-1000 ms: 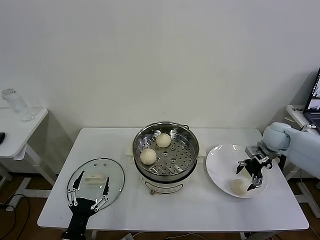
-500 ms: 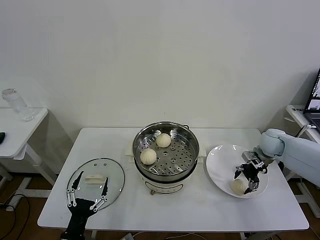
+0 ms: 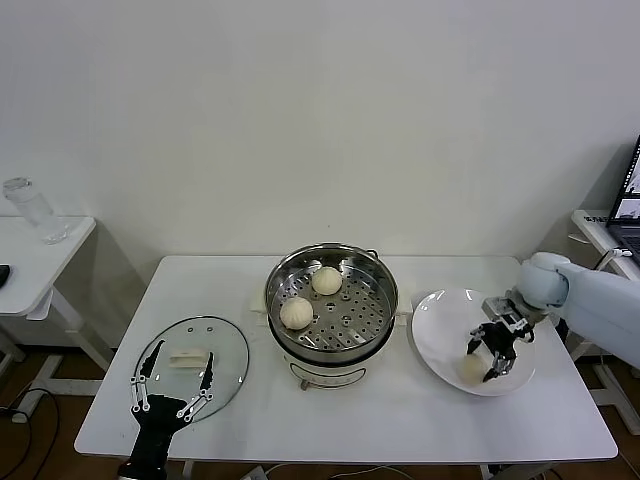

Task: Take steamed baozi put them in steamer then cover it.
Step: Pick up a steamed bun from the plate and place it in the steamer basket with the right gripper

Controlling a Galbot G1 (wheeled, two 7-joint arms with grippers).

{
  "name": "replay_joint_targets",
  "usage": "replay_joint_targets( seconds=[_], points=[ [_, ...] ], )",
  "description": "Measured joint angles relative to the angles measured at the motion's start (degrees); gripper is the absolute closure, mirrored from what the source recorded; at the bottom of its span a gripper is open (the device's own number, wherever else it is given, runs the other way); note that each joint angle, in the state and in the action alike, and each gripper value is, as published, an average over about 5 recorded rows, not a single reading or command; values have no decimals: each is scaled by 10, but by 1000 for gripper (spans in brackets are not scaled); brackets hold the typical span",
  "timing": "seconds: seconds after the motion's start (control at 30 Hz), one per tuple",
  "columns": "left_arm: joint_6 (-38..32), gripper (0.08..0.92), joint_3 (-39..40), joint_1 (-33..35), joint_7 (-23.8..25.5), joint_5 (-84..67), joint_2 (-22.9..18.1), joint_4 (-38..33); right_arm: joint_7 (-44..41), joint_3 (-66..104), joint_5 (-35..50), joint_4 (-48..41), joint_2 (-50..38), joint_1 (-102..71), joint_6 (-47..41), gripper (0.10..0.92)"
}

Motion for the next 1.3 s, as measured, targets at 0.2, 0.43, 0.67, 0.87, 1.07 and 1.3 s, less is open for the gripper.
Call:
replay_joint_targets(
  seconds=[0.2, 0.43, 0.67, 0.87, 1.07, 1.3],
  points=[
    [2, 177, 1, 1, 0, 0, 1, -5, -10, -25, 10, 21, 26, 97, 31, 355],
    [2, 177, 2, 4, 0, 0, 1, -6, -11, -41, 4, 52, 90, 202, 102, 355],
    [0, 177, 2, 7, -1, 0, 0, -10, -8, -55, -14, 94, 160, 247, 169, 355],
    [-1, 177, -2, 9, -1, 0, -1, -12, -4, -62, -49, 134, 208, 249, 221, 355],
    [-2, 177, -4, 7, -2, 0, -2, -13, 2, -66, -90, 157, 243, 231, 267, 355],
    [-5, 177, -5, 7, -2, 0, -4, -13, 3, -69, -133, 169, 265, 204, 306, 355]
  ],
)
